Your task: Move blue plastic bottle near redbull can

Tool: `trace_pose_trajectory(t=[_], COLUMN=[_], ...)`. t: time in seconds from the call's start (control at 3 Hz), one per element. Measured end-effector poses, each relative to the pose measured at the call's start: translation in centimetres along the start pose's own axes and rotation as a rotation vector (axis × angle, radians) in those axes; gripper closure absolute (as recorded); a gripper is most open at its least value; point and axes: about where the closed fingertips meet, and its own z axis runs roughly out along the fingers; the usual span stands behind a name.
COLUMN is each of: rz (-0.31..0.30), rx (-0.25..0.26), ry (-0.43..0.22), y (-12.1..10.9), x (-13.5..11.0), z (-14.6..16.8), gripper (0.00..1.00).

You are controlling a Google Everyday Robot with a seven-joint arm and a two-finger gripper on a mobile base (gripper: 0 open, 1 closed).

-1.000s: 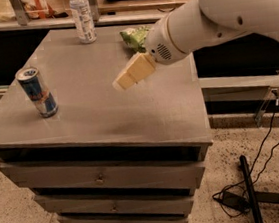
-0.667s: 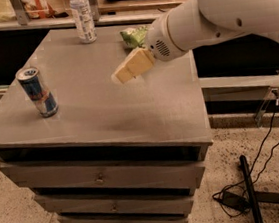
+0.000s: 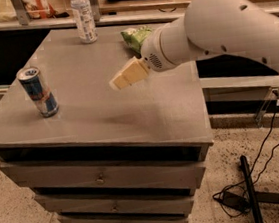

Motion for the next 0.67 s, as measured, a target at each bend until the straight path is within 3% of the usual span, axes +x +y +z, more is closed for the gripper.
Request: trace_pose_trajectory(t=[0.33, 0.67], rz=[0.036, 0.076], rx=[0.086, 0.073], ry=[-0.056, -0.111], y=[-3.2, -5.2], x=[-0.3, -1.0], z=[3.3, 7.1], gripper=[0.00, 0.00])
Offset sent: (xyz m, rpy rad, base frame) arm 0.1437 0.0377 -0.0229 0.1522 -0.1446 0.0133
